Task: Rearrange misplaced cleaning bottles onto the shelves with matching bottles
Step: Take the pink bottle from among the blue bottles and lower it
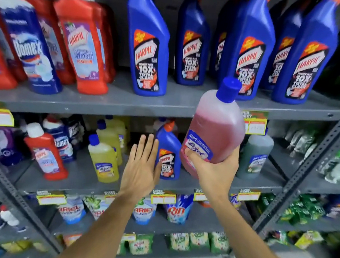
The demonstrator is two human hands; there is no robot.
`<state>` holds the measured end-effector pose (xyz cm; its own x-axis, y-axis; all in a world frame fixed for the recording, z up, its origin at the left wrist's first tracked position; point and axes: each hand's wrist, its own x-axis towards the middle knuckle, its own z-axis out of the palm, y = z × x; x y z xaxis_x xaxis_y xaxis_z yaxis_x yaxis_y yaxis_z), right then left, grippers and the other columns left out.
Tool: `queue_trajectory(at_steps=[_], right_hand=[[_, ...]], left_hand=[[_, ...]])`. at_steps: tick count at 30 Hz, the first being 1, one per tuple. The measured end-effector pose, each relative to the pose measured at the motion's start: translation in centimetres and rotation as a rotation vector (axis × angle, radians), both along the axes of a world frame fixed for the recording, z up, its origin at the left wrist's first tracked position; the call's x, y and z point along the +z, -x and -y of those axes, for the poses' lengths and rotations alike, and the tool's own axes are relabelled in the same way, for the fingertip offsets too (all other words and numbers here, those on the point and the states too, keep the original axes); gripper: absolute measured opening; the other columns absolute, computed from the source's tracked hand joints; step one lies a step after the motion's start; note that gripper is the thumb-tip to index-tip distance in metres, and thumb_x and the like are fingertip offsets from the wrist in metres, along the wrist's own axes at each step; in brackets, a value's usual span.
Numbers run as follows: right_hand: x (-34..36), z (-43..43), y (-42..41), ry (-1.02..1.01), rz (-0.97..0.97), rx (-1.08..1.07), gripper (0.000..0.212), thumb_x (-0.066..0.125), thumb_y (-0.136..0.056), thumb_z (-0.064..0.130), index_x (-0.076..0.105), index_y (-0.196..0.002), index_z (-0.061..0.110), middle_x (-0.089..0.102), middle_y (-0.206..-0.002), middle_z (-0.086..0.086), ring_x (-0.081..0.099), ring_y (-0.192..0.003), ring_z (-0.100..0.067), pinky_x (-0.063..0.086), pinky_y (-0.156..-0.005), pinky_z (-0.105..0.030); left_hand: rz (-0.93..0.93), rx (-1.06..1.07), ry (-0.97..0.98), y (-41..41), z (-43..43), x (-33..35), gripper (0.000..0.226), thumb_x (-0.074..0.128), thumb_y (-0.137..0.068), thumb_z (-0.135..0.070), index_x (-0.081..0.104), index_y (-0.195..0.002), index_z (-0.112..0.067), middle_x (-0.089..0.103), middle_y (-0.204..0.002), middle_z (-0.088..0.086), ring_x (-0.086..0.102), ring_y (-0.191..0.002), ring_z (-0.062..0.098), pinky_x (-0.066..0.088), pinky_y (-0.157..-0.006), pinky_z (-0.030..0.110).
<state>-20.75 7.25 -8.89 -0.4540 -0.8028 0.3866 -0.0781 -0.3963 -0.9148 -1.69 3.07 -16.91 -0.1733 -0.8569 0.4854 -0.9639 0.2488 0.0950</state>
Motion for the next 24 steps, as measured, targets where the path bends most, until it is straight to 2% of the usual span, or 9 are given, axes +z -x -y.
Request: queue_trajectory(at_steps=[7, 12, 15, 21, 24], right_hand=[[-8.6, 0.5, -0.6, -0.207, -0.020, -0.013, 0.073, 0.095, -0.058, 0.014, 0.051, -0.105, 0.047, 0.071, -0.095, 0.021, 0.070, -0.087, -0.003, 0.060, -0.074, -0.026], [-12.6, 4.0, -1.7, -0.271, 0.012, -0.052, 0.068, 0.091, -0.065, 0.013, 0.049, -0.115, 0.034, 0.069, -0.103, 0.013, 0.072, -0.092, -0.011, 0.059, -0.072, -0.022], [-14.3, 6.3, -2.5, -0.266, 0.014, -0.101, 0.067, 0.088, -0.071, 0.016, 0.045, -0.118, 0.035, 0.068, -0.110, 0.005, 0.070, -0.097, -0.015, 0.058, -0.077, -0.021], [-17.8, 9.8, -3.1, -0.284, 0.000, -0.151, 0.063, 0.083, -0.077, 0.019, 0.042, -0.120, 0.039, 0.066, -0.120, -0.003, 0.068, -0.103, -0.018, 0.058, -0.089, -0.029], [-19.3, 10.5, -3.2, -0.277, 0.003, -0.155, 0.062, 0.082, -0.079, 0.021, 0.043, -0.127, 0.030, 0.064, -0.125, -0.003, 0.066, -0.109, -0.020, 0.056, -0.094, -0.033]], left_hand=[[0.048, 0.050, -0.252, -1.7, 1.5, -6.7, 0.072, 0.035, -0.096, -0.047, 0.017, -0.153, -0.006, 0.017, -0.162, 0.014, 0.009, -0.150, 0.031, 0.019, -0.119, 0.051], [0.036, 0.068, -0.402, -3.2, 2.7, -10.8, 0.073, 0.035, -0.097, -0.048, 0.015, -0.154, -0.007, 0.015, -0.163, 0.013, 0.008, -0.150, 0.031, 0.013, -0.120, 0.049], [0.043, 0.052, -0.508, -3.9, 3.6, -12.9, 0.072, 0.032, -0.099, -0.049, 0.009, -0.154, -0.008, 0.006, -0.164, 0.012, 0.001, -0.151, 0.029, 0.007, -0.121, 0.048], [0.065, 0.026, -0.638, -3.9, 5.5, -15.6, 0.072, 0.026, -0.101, -0.050, 0.003, -0.155, -0.008, -0.002, -0.164, 0.011, -0.004, -0.151, 0.028, 0.002, -0.122, 0.046], [0.054, 0.033, -0.643, -3.7, 6.3, -16.7, 0.070, 0.024, -0.101, -0.049, 0.004, -0.155, -0.008, 0.000, -0.165, 0.011, -0.003, -0.151, 0.029, 0.003, -0.122, 0.047]])
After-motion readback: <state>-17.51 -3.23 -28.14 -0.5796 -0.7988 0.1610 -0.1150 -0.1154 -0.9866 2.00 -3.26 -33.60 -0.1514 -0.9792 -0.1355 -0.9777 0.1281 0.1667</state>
